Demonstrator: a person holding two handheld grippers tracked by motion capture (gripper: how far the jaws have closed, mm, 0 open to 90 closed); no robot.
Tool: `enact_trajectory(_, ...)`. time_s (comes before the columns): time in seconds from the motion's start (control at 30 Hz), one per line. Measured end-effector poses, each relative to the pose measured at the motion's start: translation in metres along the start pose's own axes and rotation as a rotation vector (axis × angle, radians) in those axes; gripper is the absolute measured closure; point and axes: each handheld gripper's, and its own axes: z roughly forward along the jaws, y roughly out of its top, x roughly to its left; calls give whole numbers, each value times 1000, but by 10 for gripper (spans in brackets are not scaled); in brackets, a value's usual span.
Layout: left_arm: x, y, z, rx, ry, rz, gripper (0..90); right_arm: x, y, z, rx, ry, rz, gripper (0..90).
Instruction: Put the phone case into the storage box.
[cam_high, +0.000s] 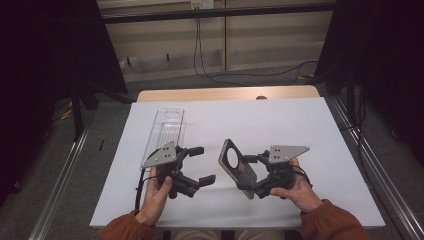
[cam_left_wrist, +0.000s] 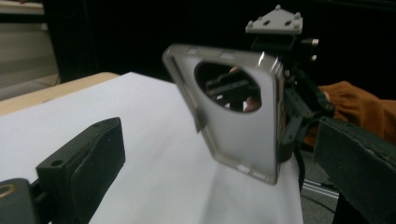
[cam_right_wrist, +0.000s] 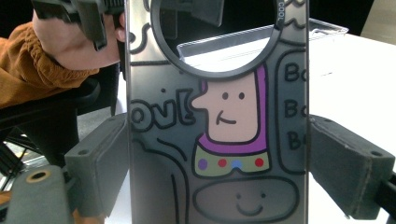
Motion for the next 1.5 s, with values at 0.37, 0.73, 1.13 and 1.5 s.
enact_trajectory(0.37, 8, 1, 35, 7, -131, 35, 16, -4, 0, -7, -6, -7, 1, 123)
enact_trajectory(0.73, 15, 0, 40, -69, -218, 23, 20, 0, 1, -2, 1, 44, -10, 123)
enact_trajectory(1.13, 22, -6, 48, -75, -277, 14, 7, 3, 2, 2, 13, 75, -14, 123)
enact_trajectory(1.5, 20, -7, 47, -65, -295, 41, 73, 4, 0, 5, 29, 91, -10, 123)
